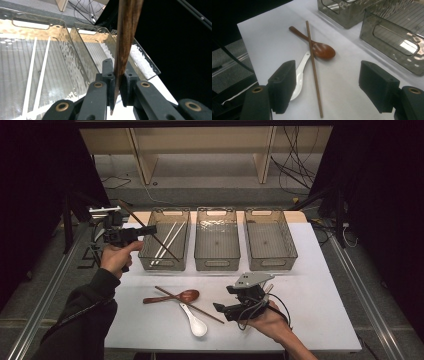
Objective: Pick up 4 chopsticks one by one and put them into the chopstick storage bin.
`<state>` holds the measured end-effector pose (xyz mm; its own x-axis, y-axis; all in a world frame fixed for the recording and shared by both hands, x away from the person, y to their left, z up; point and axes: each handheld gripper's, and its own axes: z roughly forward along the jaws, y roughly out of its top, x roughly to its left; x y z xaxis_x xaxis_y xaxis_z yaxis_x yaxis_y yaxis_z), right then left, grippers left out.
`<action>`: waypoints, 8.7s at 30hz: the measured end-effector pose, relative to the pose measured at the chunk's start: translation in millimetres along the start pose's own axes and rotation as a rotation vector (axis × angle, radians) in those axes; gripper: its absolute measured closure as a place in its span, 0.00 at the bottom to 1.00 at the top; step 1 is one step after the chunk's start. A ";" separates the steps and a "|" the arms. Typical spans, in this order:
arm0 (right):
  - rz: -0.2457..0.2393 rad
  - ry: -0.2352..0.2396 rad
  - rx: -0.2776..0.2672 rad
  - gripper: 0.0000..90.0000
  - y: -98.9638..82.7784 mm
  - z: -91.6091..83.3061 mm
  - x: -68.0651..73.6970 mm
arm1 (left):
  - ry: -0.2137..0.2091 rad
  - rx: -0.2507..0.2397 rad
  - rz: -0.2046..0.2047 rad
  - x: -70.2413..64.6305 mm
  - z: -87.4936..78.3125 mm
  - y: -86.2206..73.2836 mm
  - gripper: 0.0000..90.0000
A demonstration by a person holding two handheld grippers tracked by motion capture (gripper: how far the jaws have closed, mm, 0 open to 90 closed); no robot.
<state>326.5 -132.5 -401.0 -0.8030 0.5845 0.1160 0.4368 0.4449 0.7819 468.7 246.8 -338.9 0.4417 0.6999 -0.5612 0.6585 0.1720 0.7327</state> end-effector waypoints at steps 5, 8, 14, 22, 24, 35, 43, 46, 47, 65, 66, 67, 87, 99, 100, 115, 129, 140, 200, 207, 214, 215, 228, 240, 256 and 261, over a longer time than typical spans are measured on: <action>0.002 -0.007 -0.018 0.34 -0.7 -4.4 0.4 | 0.021 0.005 0.000 3.1 7.2 5.3 0.92; 0.003 -0.014 -0.027 0.34 -1.7 -6.9 0.4 | 0.036 0.004 -0.002 5.5 11.3 7.8 0.92; 0.006 -0.025 -0.044 0.33 -3.7 -12.0 -0.7 | 0.069 0.011 0.002 11.4 19.4 10.9 0.92; 0.021 -0.040 -0.061 0.33 -7.3 -19.4 -4.1 | 0.098 0.019 -0.009 19.6 29.3 13.7 0.92; 0.023 -0.043 -0.064 0.33 -7.9 -20.2 -4.4 | 0.104 0.023 -0.013 22.2 31.6 14.9 0.92; 0.017 -0.035 -0.058 0.33 -8.2 -19.2 -3.5 | 0.130 0.061 -0.018 25.2 46.7 14.6 0.92; 0.016 -0.033 -0.059 0.33 -8.2 -19.5 -3.5 | 0.150 0.079 -0.005 24.1 57.0 13.3 0.92; 0.015 -0.031 -0.059 0.33 -8.1 -19.8 -3.3 | 0.155 0.086 -0.004 24.2 59.8 12.0 0.92; 0.015 -0.031 -0.060 0.33 -8.1 -19.7 -3.3 | 0.157 0.094 -0.001 24.1 61.1 11.4 0.92; 0.011 -0.028 -0.055 0.33 -8.1 -19.0 -2.9 | 0.198 0.189 0.023 24.0 78.3 7.5 0.92; 0.011 -0.027 -0.055 0.33 -8.1 -19.1 -2.8 | 0.199 0.191 0.026 23.6 78.9 7.4 0.92; 0.011 -0.027 -0.054 0.33 -8.0 -19.0 -2.8 | 0.201 0.193 0.028 23.0 79.6 7.3 0.91; 0.008 -0.022 -0.053 0.33 -8.0 -18.1 -2.6 | 0.284 0.243 0.046 22.5 88.2 8.3 0.56; 0.012 -0.024 -0.050 0.33 -7.9 -17.4 -2.2 | 0.195 0.230 0.078 9.1 73.3 7.1 0.39; 0.010 -0.023 -0.047 0.33 -8.0 -17.2 -2.2 | 0.178 0.220 0.089 6.1 69.1 6.4 0.37; -0.009 -0.021 0.037 0.33 -8.6 4.8 3.7 | 0.045 0.126 0.201 -19.1 8.2 -30.5 0.23; -0.059 -0.016 0.149 0.36 -3.9 41.7 5.3 | 0.006 0.090 0.266 -33.3 -15.9 -71.0 0.19; -0.077 -0.010 0.197 0.43 -5.0 53.6 5.0 | 0.009 0.089 0.265 -36.2 -21.9 -97.1 0.19; -0.180 0.005 0.455 0.95 -10.7 100.8 16.3 | 0.042 0.119 0.312 -45.3 -28.3 -130.0 0.17; -0.201 0.001 0.475 0.96 -8.7 101.9 17.3 | 0.043 0.117 0.311 -45.4 -27.9 -129.9 0.17; -0.217 -0.010 0.485 0.96 -7.5 102.7 19.2 | 0.044 0.120 0.312 -45.5 -27.8 -130.0 0.17; -0.219 -0.012 0.489 0.97 -7.2 102.7 19.9 | 0.045 0.120 0.312 -45.4 -27.8 -130.0 0.17; -0.170 0.009 0.452 0.97 -4.4 98.3 13.7 | 0.076 0.138 0.279 -38.9 -27.3 -130.0 0.17; -0.140 0.010 0.379 0.97 2.1 86.6 7.2 | 0.103 0.167 0.200 -32.2 -23.2 -132.1 0.17; -0.141 0.001 0.232 0.97 19.0 55.0 7.3 | 0.020 0.126 0.050 -37.5 -11.0 -134.6 0.18; -0.132 0.008 0.198 0.97 22.0 51.6 11.9 | -0.020 0.134 0.031 -44.3 0.1 -136.7 0.19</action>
<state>347.4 -80.7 -414.1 -0.8614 0.5073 0.0256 0.3977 0.6421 0.6553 359.2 192.2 -414.2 0.4740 0.6893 -0.5479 0.7192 0.0560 0.6925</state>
